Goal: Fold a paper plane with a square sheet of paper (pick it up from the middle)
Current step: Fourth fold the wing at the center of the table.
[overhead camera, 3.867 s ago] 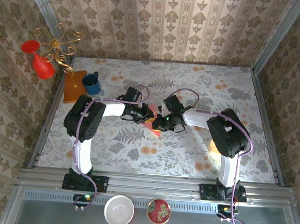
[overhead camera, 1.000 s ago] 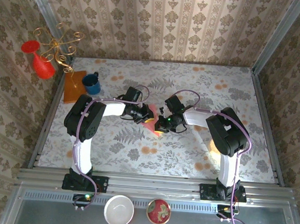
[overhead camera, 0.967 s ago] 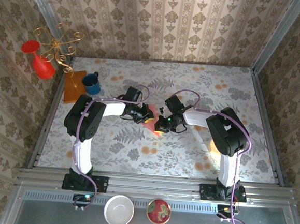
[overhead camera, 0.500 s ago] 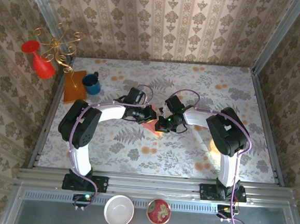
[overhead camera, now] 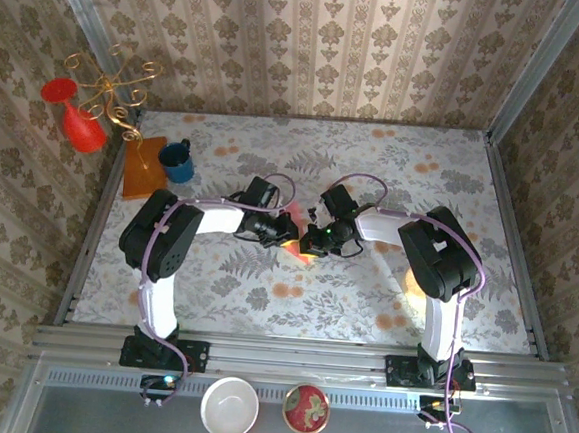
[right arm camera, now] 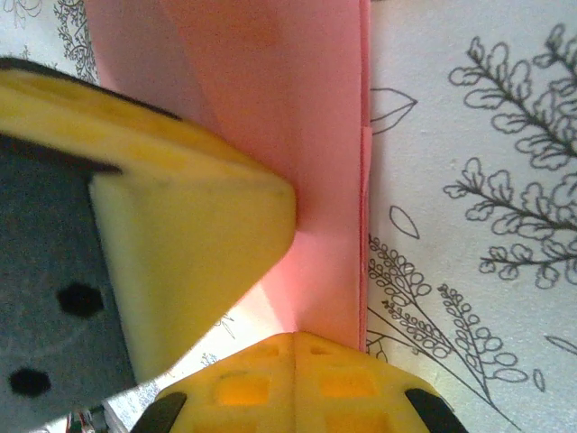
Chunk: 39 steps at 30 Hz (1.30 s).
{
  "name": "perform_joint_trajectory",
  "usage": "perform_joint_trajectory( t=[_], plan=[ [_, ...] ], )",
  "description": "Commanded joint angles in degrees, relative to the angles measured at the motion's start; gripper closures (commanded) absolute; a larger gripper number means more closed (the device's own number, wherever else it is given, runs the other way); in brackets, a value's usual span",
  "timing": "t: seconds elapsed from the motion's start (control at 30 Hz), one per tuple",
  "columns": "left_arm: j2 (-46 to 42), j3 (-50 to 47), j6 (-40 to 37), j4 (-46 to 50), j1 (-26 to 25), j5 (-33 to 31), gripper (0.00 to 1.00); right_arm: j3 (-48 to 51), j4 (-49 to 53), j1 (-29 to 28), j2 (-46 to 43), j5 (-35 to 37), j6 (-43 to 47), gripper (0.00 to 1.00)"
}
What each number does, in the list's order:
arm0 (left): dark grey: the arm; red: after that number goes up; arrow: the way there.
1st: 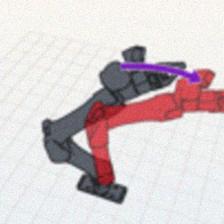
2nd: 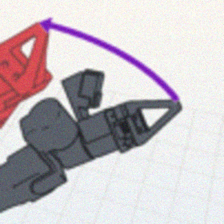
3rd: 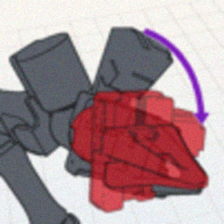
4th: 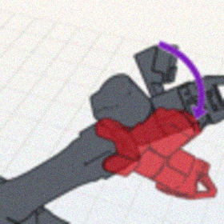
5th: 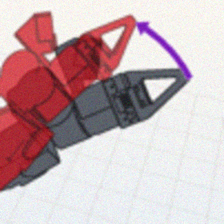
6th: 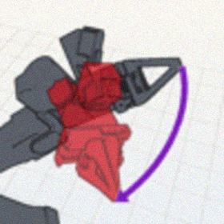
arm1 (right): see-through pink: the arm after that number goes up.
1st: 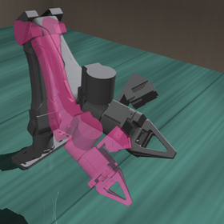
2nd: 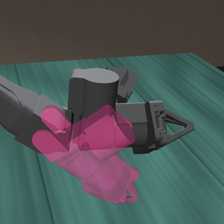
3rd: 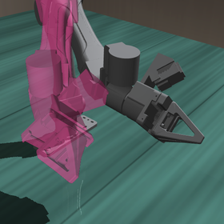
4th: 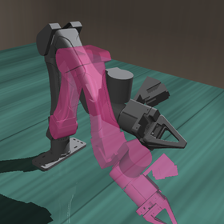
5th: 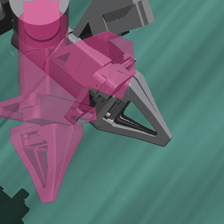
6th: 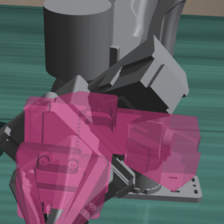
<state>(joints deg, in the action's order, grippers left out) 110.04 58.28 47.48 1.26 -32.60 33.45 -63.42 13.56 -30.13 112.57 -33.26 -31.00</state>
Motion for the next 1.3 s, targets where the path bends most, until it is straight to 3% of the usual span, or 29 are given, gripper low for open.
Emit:
perform_joint_trajectory(
  t=[0.0,0.17,0.5,0.67,0.97,1.13,1.27],
  plan=[
    [2.0,1.9,-2.7,1.5,2.6,-2.8,0.89,4.6,10.6,0.8,4.8,6.8,1.8,1.00],
    [5.2,6.2,-7.6,6.3,5.1,-4.0,0.89,6.4,11.0,1.7,4.8,7.7,2.3,1.00],
    [9.6,11.7,-16.1,8.9,15.4,-4.6,0.89,7.5,9.7,2.4,3.8,7.8,1.1,1.00],
    [11.3,15.5,-18.4,10.9,17.3,-5.6,0.89,7.8,8.9,2.4,3.5,7.5,0.3,1.00],
    [5.1,18.3,-19.1,13.5,17.2,-6.4,0.88,6.9,6.1,2.5,2.2,4.4,-1.7,0.97],
    [-2.8,14.4,-15.4,10.6,14.1,-4.9,0.84,5.6,1.1,2.5,-1.2,0.1,-3.8,0.89],
    [-7.0,9.3,-11.8,6.9,10.0,-6.8,0.79,3.8,-3.5,2.5,-6.9,-1.9,-5.7,0.76]
  ],
)
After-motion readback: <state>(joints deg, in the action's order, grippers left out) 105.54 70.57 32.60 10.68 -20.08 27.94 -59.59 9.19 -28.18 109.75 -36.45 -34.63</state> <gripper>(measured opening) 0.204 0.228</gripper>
